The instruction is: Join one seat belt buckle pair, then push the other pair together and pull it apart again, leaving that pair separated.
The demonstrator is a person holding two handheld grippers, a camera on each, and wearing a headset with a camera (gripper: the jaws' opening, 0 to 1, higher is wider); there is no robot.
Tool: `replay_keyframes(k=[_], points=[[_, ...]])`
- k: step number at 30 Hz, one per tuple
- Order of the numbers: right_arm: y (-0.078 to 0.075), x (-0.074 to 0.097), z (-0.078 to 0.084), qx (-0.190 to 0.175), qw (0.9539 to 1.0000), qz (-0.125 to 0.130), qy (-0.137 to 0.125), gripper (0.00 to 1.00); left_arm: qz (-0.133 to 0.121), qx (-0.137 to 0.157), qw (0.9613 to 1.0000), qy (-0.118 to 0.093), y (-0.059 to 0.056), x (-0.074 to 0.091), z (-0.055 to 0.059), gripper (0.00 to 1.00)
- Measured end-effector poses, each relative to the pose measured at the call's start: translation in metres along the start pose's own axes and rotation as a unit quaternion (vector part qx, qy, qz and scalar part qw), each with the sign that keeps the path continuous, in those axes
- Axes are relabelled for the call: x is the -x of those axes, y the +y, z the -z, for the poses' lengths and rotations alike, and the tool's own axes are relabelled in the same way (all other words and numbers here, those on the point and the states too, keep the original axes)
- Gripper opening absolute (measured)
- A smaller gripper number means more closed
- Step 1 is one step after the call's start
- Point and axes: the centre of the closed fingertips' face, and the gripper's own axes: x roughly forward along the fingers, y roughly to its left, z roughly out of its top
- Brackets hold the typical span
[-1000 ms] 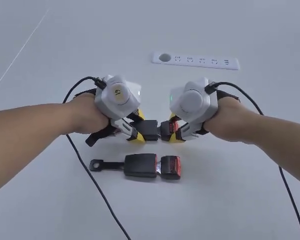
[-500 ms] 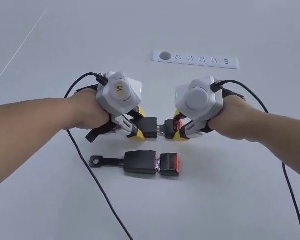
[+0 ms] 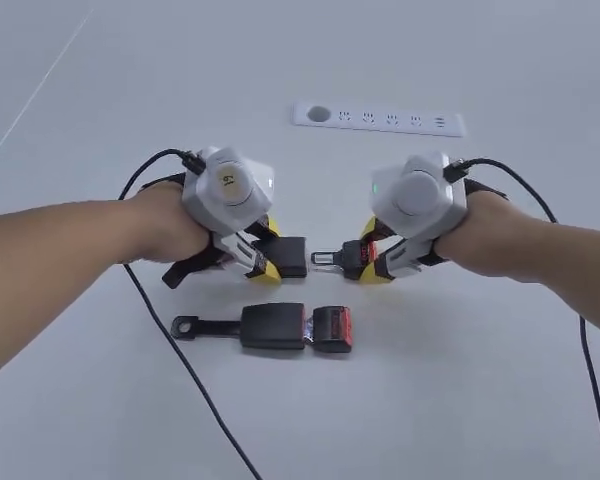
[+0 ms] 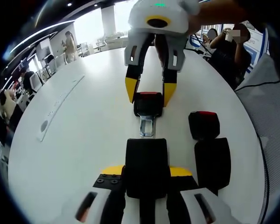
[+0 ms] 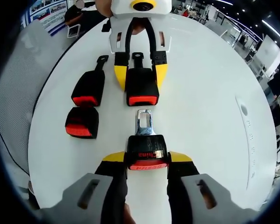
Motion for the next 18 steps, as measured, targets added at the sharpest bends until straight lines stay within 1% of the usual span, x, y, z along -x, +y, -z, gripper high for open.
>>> replay_keyframes(k=[6,8,9,12,18], points=[[0.003,0.008,0.019,0.006,0.9999,0.002,0.011,0.30,-0.001,0.002,1.0000,0.002,0.000,0.000,0.001,0.33],[0.002,0.011,0.025,0.003,0.9999,0.002,0.013,0.30,-0.001,0.002,1.0000,0.002,0.000,0.000,0.001,0.33],[0.003,0.014,0.031,0.000,0.9999,0.003,0.015,0.31,-0.001,0.004,1.0000,0.002,0.000,0.000,0.001,0.33],[0.003,0.018,0.043,-0.007,0.9998,0.003,0.016,0.31,-0.003,0.004,1.0000,0.002,-0.001,0.000,0.001,0.33],[0.003,0.024,0.057,-0.010,0.9996,0.002,0.025,0.31,-0.006,0.006,1.0000,0.000,-0.001,0.000,0.001,0.33]])
